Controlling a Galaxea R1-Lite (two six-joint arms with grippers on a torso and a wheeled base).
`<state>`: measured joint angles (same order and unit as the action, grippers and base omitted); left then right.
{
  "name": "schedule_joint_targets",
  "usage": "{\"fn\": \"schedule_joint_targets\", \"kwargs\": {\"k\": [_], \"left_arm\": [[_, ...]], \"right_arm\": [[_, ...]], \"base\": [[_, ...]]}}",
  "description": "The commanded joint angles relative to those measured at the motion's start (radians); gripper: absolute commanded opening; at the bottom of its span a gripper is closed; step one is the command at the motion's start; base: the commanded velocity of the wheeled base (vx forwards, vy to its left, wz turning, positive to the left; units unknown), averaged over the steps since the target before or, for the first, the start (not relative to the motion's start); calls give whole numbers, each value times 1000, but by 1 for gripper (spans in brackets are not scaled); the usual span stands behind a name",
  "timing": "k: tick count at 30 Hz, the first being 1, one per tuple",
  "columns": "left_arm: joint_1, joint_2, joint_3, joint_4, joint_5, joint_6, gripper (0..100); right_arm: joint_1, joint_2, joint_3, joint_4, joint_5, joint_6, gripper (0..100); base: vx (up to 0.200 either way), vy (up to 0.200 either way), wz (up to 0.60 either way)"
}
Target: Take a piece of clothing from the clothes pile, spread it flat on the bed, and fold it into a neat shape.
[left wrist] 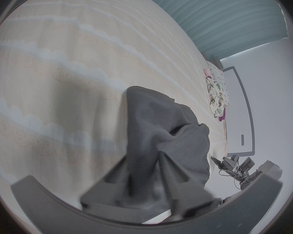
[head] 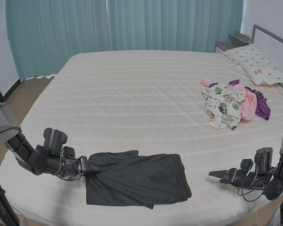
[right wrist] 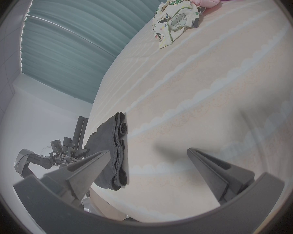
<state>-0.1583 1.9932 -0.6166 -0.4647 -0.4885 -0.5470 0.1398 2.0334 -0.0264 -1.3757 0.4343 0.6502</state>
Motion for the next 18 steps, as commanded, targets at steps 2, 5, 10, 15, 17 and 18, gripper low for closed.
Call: {"fn": "schedule_joint_targets", "kwargs": {"k": [2, 5, 10, 15, 17, 18], "left_arm": [[0, -10, 11, -3, -13, -1, 100], [26, -39, 9, -2, -28, -7, 100], [98, -50, -3, -2, -90, -8, 100], [111, -40, -12, -2, -104, -10, 100], [111, -40, -12, -2, -104, -10, 100], [111, -40, -12, -2, -104, -10, 100]], "right_arm": [[47, 10, -12, -5, 0, 2, 100], [106, 31, -32, -26, -6, 5, 100], [207, 106, -84, -97, -23, 98, 100], [316, 200, -125, -147, -108, 100, 100], [337, 212, -135, -147, -111, 100, 100], [342, 214, -138, -147, -111, 100, 100]], "base": [[0, 0, 0], [0, 0, 0], [0, 0, 0], [0, 0, 0], [0, 0, 0], [0, 0, 0]]}}
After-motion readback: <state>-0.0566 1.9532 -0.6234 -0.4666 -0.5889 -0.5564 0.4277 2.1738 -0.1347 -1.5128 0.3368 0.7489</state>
